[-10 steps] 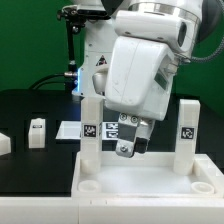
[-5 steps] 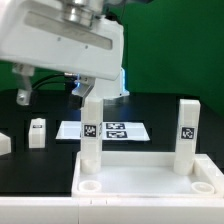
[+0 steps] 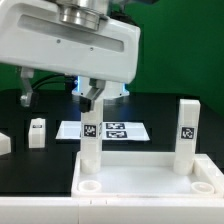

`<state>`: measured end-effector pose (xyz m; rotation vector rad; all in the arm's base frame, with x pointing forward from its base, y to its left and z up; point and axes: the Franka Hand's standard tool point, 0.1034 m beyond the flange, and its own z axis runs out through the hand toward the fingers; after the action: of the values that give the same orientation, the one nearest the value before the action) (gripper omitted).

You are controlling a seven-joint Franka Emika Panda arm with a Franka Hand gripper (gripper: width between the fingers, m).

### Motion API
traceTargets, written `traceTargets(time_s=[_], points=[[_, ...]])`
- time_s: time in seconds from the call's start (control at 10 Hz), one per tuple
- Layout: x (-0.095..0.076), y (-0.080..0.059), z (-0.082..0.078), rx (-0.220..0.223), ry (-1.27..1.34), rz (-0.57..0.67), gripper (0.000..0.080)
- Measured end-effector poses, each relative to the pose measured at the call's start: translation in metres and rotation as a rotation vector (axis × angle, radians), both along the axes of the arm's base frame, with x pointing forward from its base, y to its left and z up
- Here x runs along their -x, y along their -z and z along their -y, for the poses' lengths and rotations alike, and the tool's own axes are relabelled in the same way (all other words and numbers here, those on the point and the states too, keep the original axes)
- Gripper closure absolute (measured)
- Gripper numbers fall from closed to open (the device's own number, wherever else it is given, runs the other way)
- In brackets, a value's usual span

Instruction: Assemble desk

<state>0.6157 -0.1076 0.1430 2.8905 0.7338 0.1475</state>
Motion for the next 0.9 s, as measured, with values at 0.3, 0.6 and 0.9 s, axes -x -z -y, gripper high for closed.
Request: traceTargets(time_s=[0.3, 0.6, 0.9], points=[[0.063, 0.005, 0.059, -0.059, 0.040, -0.129, 0.0150], [0.065, 0.008, 0.060, -0.053, 0.049, -0.114, 0.0150], [0.091, 0.029, 0.067, -0.114, 0.168, -0.155, 0.0150]])
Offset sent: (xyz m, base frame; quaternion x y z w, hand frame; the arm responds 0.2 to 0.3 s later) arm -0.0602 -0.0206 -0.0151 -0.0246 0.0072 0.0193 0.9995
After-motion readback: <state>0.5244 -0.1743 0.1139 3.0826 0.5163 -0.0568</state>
